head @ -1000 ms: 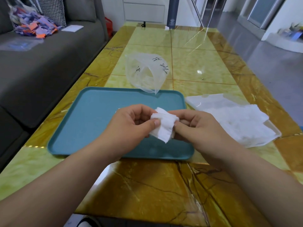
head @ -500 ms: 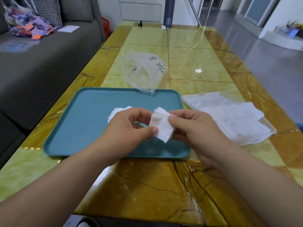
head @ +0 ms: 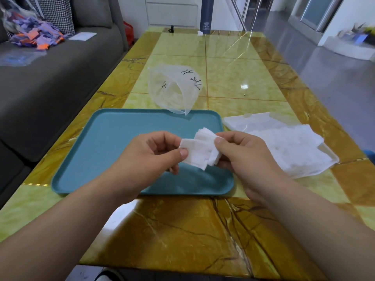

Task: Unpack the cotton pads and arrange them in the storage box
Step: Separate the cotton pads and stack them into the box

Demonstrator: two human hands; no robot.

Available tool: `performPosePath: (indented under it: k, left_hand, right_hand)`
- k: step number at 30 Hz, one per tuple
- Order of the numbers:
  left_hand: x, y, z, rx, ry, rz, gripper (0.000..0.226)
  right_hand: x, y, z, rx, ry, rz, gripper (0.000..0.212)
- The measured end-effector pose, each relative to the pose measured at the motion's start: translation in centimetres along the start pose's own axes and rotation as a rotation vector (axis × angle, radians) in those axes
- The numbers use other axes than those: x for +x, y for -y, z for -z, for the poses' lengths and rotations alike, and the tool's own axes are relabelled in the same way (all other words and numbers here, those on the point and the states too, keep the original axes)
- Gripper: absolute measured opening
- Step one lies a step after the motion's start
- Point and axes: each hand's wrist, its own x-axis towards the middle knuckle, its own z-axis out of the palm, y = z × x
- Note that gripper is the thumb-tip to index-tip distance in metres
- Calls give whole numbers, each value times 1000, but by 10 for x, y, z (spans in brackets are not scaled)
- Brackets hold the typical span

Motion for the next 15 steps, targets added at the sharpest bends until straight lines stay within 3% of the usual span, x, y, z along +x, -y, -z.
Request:
performPosePath:
  k: [15]
  left_hand:
    - [5, 9, -7, 97, -98, -23, 19]
  right_hand:
    - [-13, 7, -5, -25, 316, 90, 18]
